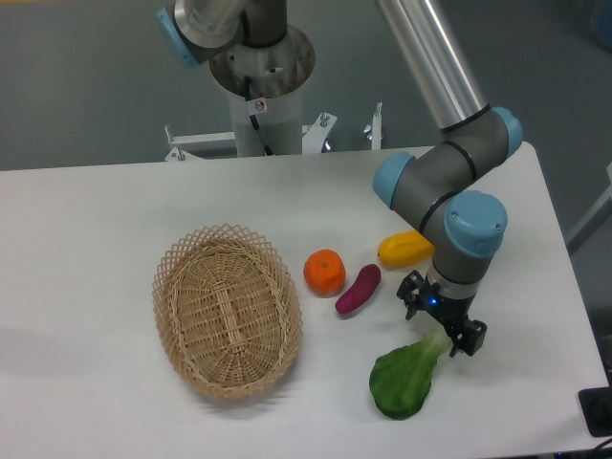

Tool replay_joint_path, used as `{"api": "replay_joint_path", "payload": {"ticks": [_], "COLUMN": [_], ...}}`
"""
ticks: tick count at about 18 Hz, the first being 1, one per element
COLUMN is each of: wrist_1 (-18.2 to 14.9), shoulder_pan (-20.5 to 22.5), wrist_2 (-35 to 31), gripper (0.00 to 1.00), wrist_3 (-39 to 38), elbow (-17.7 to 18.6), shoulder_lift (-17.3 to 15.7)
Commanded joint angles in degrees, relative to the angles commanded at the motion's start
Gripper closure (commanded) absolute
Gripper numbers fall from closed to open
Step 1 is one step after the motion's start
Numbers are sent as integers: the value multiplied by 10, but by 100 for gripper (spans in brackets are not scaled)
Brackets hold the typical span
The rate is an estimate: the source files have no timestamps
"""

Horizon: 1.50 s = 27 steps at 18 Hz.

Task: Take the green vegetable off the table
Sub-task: 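Close the gripper on the bok choy stem, then lift the held bok choy up off the table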

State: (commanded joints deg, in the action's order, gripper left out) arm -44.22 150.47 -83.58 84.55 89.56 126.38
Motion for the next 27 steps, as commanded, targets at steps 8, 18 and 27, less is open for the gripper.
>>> {"api": "replay_joint_path", "payload": {"ticks": [8,18,27], "wrist_1": [4,-68,-267], "shoulder_pan": [0,10,76], "wrist_2": [-3,18,71], "gripper": [70,69,70], "wrist_3": [5,5,75], "elbow": [-9,-21,-64], "shoulder_lift": [-3,-92,-169]}}
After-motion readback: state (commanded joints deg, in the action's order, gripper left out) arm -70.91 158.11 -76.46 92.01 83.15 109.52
